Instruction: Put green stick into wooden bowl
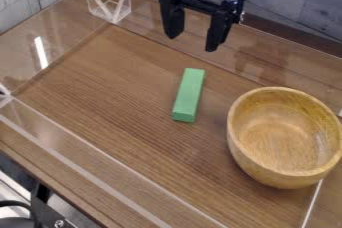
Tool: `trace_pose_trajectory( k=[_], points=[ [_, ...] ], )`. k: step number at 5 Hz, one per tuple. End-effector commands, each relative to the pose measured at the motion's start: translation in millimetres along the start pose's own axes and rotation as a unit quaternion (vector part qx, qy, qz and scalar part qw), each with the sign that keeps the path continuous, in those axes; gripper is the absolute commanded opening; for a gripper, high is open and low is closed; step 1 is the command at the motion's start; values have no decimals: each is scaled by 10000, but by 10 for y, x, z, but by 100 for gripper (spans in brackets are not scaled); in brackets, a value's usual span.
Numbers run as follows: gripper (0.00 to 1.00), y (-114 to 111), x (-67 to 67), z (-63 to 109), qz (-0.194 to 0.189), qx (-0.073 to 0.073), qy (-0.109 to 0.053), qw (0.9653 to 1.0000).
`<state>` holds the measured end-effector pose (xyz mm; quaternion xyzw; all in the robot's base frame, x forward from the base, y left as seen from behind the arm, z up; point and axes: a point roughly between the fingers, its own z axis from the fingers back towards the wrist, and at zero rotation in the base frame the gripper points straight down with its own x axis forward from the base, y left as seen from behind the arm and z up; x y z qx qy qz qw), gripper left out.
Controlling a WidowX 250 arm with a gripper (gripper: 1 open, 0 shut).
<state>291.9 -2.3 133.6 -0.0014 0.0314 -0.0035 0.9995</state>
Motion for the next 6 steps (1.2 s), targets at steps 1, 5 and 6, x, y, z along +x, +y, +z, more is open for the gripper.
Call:
trace_pose_trajectory(
  k=[1, 5, 6],
  points=[
    [100, 33, -36, -144, -6, 33, 2, 10000],
    [100, 269, -7, -598, 144, 93, -810, 9966],
    [100, 253, 28, -664, 201, 106, -897, 9957]
  ],
)
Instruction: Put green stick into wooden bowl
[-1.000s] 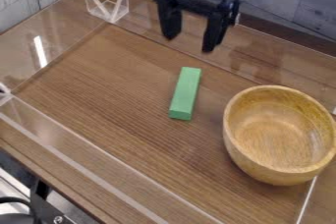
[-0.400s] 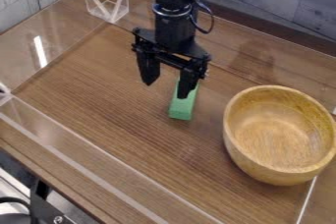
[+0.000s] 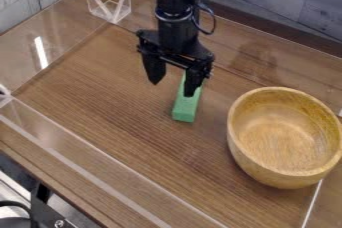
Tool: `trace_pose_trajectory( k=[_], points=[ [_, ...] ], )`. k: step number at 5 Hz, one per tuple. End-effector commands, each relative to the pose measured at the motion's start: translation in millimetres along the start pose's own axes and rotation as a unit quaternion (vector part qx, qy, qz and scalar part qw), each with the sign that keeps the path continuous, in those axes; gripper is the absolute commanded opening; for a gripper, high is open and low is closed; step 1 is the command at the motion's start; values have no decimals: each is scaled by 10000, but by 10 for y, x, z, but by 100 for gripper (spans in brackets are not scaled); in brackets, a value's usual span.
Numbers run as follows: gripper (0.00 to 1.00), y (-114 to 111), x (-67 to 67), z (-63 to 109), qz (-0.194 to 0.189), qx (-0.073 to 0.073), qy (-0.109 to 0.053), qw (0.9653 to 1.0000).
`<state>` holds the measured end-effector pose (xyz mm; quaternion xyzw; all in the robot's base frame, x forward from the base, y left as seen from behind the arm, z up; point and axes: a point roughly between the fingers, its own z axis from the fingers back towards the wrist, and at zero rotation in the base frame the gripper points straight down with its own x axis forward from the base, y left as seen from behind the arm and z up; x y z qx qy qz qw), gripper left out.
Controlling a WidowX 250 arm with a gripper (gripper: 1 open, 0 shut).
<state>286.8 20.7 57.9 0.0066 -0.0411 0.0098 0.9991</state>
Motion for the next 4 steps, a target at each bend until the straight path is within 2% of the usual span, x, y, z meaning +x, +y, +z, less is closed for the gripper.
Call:
trace_pose_trajectory(
  k=[1, 4],
  points=[
    [100, 1, 73, 44, 142, 70, -297, 9994],
    [100, 14, 116, 5, 300, 64, -478, 9984]
  ],
)
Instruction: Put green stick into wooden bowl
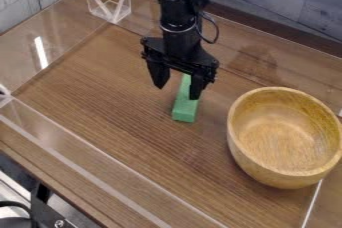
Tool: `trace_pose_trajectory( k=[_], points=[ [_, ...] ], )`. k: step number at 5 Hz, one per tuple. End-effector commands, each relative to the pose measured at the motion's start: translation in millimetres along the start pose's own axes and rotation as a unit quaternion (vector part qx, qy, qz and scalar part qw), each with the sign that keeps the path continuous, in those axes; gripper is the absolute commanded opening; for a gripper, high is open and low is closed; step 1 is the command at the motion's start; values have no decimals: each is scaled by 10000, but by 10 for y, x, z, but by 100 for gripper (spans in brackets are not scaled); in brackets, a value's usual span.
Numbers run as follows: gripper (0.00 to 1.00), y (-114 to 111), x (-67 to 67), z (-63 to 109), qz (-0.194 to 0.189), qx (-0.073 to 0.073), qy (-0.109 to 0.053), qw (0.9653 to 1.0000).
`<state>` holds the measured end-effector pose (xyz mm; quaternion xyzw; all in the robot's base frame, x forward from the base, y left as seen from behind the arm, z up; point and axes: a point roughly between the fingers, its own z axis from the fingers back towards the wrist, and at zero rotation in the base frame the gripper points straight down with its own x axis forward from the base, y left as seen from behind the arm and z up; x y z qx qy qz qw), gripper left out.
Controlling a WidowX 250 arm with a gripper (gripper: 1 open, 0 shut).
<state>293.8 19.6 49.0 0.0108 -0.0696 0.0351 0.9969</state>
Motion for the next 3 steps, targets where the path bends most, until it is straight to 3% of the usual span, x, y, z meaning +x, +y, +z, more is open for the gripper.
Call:
trace_pose_trajectory(
  k=[1, 3],
  points=[
    [100, 45, 67, 115, 90, 1, -231, 9997],
    [100, 52, 84, 139, 155, -25, -300, 9994]
  ],
)
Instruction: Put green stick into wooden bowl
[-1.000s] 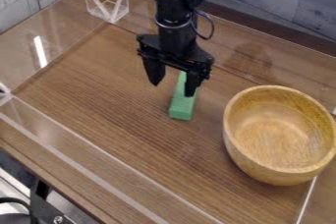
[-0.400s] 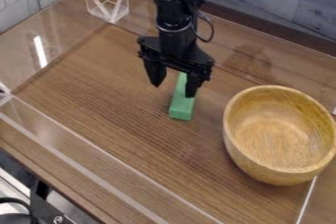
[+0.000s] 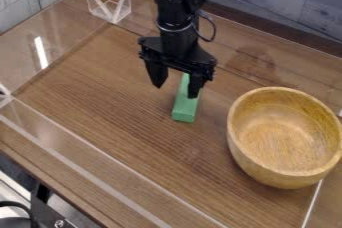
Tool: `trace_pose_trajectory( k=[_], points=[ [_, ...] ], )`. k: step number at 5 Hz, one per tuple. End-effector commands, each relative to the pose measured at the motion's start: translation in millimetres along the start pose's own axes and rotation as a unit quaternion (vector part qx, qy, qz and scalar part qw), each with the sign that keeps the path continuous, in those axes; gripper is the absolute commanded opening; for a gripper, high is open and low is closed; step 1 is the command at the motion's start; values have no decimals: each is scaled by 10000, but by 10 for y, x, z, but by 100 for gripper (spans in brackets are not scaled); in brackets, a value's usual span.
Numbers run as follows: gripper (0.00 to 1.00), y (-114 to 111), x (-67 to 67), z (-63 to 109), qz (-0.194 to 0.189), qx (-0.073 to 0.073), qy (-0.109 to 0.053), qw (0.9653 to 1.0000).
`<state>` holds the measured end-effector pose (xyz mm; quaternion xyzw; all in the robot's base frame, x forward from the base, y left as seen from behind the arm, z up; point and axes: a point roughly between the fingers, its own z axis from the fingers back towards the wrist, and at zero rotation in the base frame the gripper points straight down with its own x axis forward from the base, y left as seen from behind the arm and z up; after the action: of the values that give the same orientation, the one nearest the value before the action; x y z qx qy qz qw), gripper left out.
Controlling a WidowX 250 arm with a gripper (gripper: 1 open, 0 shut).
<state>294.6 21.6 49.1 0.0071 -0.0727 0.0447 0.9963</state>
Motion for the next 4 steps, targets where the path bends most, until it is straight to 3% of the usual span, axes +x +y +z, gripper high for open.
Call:
trace_pose_trajectory(
  k=[1, 4],
  points=[
    [100, 14, 78, 153, 75, -7, -291, 9995],
    [100, -21, 79, 173, 122, -10, -349, 9993]
  ],
)
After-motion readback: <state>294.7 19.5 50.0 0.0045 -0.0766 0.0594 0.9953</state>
